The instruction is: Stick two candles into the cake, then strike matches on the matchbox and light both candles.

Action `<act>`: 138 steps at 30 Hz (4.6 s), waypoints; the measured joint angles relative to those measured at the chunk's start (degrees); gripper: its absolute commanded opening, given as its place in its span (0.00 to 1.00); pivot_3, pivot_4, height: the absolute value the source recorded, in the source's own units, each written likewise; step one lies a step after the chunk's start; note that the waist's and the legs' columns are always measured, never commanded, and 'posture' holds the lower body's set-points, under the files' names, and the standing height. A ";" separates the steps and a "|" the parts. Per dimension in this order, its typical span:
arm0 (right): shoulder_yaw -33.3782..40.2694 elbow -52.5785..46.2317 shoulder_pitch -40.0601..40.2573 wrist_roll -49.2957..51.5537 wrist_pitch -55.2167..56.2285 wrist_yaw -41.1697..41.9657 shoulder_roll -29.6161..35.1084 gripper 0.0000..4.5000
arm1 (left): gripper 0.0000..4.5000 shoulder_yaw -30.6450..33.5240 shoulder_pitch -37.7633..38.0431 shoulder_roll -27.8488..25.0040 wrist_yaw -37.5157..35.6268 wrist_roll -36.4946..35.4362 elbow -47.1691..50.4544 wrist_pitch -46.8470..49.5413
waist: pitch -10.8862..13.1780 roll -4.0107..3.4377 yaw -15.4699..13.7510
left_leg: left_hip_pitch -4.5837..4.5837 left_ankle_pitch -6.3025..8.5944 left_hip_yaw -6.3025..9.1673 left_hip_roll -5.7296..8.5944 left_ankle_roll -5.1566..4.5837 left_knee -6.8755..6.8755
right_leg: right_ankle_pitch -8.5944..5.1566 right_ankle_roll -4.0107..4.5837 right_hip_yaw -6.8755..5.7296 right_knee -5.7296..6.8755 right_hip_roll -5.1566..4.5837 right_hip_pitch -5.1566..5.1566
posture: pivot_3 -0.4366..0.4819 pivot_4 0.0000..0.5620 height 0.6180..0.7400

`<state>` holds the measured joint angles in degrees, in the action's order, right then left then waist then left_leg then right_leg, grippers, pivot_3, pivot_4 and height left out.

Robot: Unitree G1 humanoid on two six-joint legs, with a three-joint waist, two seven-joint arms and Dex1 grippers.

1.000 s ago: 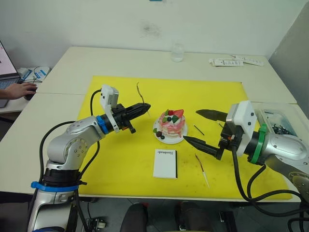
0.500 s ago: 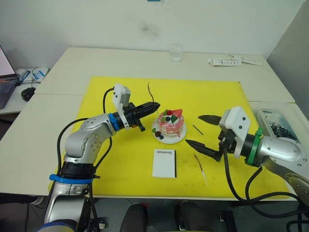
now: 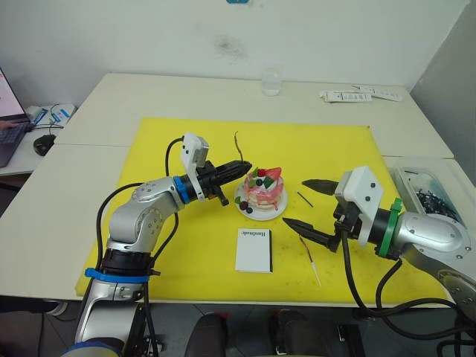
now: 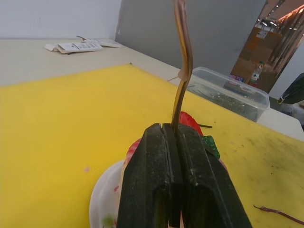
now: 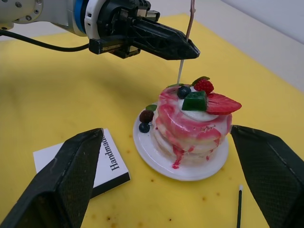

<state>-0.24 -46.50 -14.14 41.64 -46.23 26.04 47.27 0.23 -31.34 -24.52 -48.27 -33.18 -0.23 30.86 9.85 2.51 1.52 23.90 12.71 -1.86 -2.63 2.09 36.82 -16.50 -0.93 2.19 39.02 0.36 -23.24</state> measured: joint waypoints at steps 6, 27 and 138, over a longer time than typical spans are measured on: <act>0.05 -0.23 0.00 0.01 -0.63 -0.05 -0.55 0.99 | 0.00 0.09 -0.03 1.09 0.07 0.71 -0.75 -0.36 | 0.00 0.00 -0.01 | 0.02 0.00 -0.01 0.01 0.00 0.09 | 0.05 -0.08 0.03 0.00 0.00 0.01 | 0.48 0.27 1.00; 0.11 -0.94 0.06 -0.01 -1.35 0.11 -0.99 0.99 | 0.00 0.19 -0.08 2.45 1.41 3.99 -2.39 -4.33 | 0.00 0.00 -0.01 | 0.02 0.00 -0.01 0.01 -0.01 0.11 | 0.07 -0.09 0.04 0.02 0.01 0.01 | 0.48 0.27 1.00; 4.95 -10.24 29.24 -13.26 -9.92 -9.93 -19.63 0.01 | 1.00 -5.71 20.62 -18.10 -13.39 -9.75 31.62 8.69 | -0.13 -0.11 0.12 | -0.13 -0.14 -0.11 -0.03 -0.20 0.23 | 0.50 0.09 0.21 -0.01 -0.06 0.04 | 0.48 0.27 1.00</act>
<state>4.70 -56.74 15.10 28.38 -56.15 16.11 27.64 -5.48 -10.71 -42.63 -61.66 -42.94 31.39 39.55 9.73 2.40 1.64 23.77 12.57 -1.98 -2.66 1.88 37.05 -16.00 -0.83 2.40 39.01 0.31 -23.19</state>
